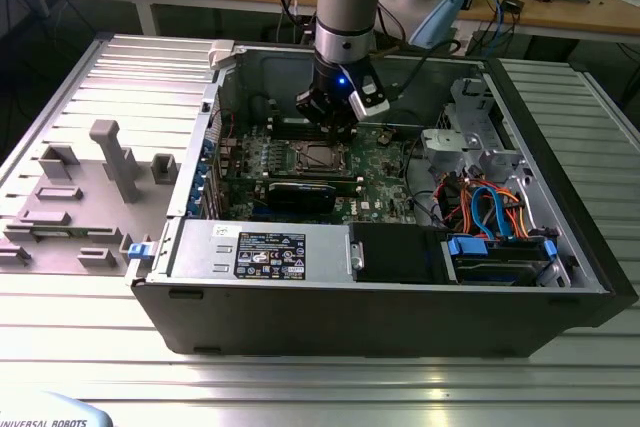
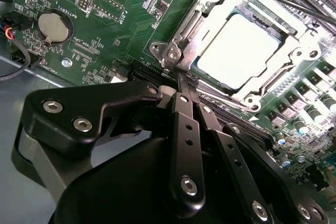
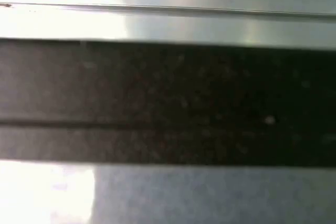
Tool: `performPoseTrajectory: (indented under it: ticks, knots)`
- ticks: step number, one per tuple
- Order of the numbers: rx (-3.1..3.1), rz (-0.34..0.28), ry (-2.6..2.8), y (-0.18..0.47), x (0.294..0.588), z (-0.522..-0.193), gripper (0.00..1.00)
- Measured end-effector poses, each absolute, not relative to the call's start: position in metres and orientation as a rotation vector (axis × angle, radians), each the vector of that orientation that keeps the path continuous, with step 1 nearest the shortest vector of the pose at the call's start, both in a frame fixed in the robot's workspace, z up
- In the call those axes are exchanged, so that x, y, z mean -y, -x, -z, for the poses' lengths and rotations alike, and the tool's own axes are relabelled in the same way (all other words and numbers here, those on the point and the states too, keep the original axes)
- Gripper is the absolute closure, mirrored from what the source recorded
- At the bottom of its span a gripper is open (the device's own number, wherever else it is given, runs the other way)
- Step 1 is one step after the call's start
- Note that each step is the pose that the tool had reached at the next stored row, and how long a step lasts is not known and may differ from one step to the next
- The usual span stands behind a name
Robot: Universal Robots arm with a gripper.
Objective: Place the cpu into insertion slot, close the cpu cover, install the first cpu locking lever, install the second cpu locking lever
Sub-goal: 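Install the first cpu locking lever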
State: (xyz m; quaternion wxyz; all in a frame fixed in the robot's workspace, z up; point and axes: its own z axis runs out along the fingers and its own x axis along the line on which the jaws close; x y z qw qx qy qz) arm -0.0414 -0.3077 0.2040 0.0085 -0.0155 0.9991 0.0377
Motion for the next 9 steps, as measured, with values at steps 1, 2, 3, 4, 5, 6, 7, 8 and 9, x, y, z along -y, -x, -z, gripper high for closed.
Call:
performPoseTrajectory:
  ticks: [1, 2, 3, 4, 5, 6, 7, 8, 9]
  knots:
    - [-3.122, -0.118, 0.048, 0.0414, 0.3077, -0.2046, 0.89]
    - [-3.122, -0.118, 0.048, 0.0414, 0.3077, -0.205, 0.89]
    - [-3.122, -0.118, 0.048, 0.0414, 0.3077, -0.2054, 0.89]
    - [-3.122, -0.118, 0.048, 0.0414, 0.3078, -0.2056, 0.89]
    - [-3.122, -0.118, 0.048, 0.0414, 0.3077, -0.2057, 0.89]
    - [-3.122, -0.118, 0.048, 0.0414, 0.3077, -0.2058, 0.89]
    - [-3.122, -0.118, 0.048, 0.0414, 0.3077, -0.2061, 0.89]
    - [-3.122, -0.118, 0.048, 0.0414, 0.3078, -0.2062, 0.89]
    - [-3.122, -0.118, 0.048, 0.0414, 0.3077, -0.2063, 0.89]
